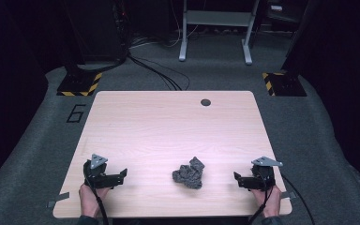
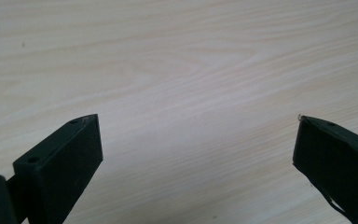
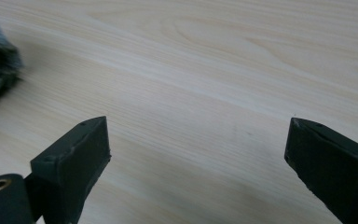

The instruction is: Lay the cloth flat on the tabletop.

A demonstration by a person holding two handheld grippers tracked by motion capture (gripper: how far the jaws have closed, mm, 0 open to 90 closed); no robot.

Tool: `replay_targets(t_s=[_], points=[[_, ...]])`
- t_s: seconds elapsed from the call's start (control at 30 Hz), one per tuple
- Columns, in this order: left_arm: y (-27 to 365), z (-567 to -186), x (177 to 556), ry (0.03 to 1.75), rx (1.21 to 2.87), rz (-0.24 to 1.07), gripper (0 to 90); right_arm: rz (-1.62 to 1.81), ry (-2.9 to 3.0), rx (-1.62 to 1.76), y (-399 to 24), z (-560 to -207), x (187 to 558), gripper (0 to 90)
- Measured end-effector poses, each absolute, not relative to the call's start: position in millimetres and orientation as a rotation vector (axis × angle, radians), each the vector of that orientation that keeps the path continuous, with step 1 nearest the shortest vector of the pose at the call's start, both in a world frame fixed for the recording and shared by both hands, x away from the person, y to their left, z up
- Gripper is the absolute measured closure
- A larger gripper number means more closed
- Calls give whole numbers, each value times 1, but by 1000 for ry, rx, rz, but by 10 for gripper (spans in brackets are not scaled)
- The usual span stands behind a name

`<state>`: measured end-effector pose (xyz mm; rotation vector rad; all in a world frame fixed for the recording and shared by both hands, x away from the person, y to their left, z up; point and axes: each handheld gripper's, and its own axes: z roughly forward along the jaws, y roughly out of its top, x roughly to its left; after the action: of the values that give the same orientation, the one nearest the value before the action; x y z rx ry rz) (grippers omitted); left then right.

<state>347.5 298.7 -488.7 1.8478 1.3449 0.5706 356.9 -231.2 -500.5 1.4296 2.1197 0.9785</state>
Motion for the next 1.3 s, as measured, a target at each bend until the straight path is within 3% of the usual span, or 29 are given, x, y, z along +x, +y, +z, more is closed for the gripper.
replay_targets(t_s=[0.43, 0.6, 0.8, 0.93, 0.97, 1.03, 1.07, 1.2, 1.3], points=[[219, -471, 353, 1112, 1947, 457, 46, 1152, 2280, 1244, -165, -467, 354, 153], [179, -472, 355, 1004, 2016, 403, 92, 1182, 2363, 1146, -139, -463, 353, 230], [138, -477, 356, 882, 2101, 340, 178, 1200, 2420, 1110, -120, -463, 354, 407], [126, -486, 364, 849, 2140, 279, 282, 1201, 2447, 1109, -114, -466, 358, 611], [125, -489, 365, 847, 2136, 251, 335, 1199, 2458, 1111, -113, -467, 359, 663], [124, -491, 367, 823, 2130, 203, 536, 1201, 2471, 1124, -112, -470, 360, 784], [123, -492, 366, 819, 2121, 190, 536, 1201, 2471, 1124, -112, -470, 360, 784], [119, -494, 365, 809, 2133, 219, 819, 1203, 2462, 1107, -109, -470, 361, 868], [121, -493, 365, 818, 2115, 239, 871, 1199, 2448, 1095, -108, -467, 360, 879]])
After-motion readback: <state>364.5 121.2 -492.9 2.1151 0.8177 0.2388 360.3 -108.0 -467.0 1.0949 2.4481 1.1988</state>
